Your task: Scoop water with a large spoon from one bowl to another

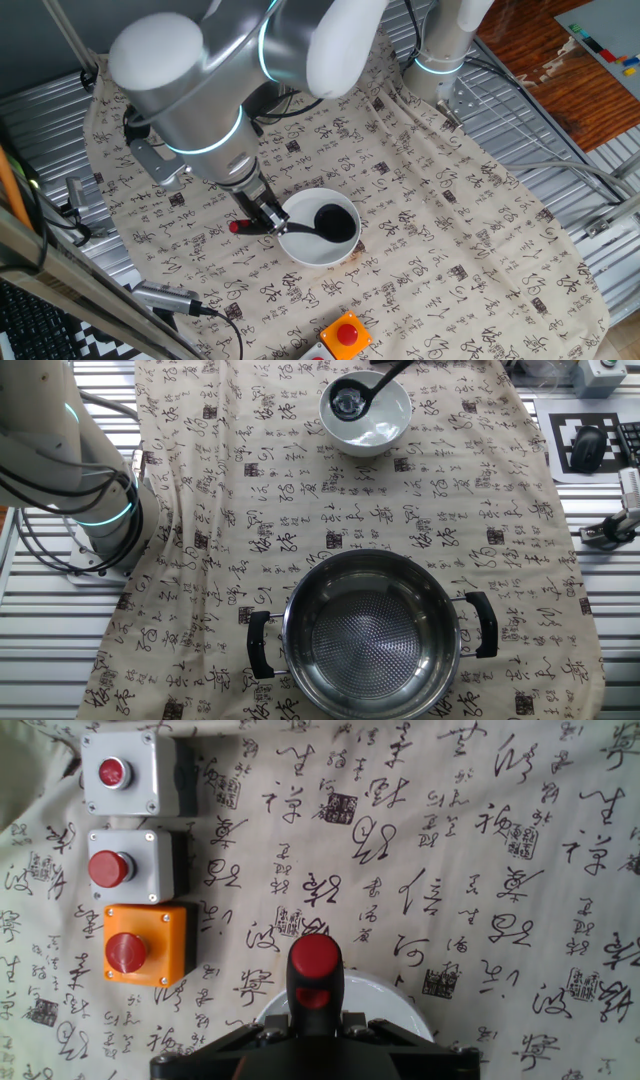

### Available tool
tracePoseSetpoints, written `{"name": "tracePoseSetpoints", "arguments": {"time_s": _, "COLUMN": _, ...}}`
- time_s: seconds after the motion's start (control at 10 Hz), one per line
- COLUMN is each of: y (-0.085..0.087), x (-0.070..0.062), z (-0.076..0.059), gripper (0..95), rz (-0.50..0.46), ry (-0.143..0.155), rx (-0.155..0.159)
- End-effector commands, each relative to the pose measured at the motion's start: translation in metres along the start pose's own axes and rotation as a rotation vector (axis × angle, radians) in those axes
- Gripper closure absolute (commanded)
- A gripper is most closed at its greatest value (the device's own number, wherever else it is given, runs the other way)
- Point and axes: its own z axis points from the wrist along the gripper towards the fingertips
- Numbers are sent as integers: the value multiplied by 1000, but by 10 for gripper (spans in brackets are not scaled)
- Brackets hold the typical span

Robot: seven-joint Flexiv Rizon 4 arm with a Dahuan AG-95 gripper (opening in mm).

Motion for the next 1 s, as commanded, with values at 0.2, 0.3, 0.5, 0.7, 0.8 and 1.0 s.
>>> {"name": "tracePoseSetpoints", "arguments": {"time_s": 0.2, "y": -1, "x": -1, "z": 2, "gripper": 950, "rz": 1, "ry": -5, "rx": 2}}
{"name": "tracePoseSetpoints", "arguments": {"time_s": 0.3, "y": -1, "x": -1, "z": 2, "gripper": 950, "rz": 0, "ry": -6, "rx": 2}}
{"name": "tracePoseSetpoints", "arguments": {"time_s": 0.5, "y": -1, "x": -1, "z": 2, "gripper": 950, "rz": -2, "ry": -6, "rx": 6}}
{"name": "tracePoseSetpoints", "arguments": {"time_s": 0.7, "y": -1, "x": -1, "z": 2, "gripper": 950, "rz": -2, "ry": 1, "rx": 13}}
{"name": "tracePoseSetpoints", "arguments": {"time_s": 0.8, "y": -1, "x": -1, "z": 2, "gripper": 950, "rz": -5, "ry": 2, "rx": 18}}
{"name": "tracePoseSetpoints", "arguments": {"time_s": 1.0, "y": -1, "x": -1, "z": 2, "gripper": 950, "rz": -1, "ry": 3, "rx": 20}}
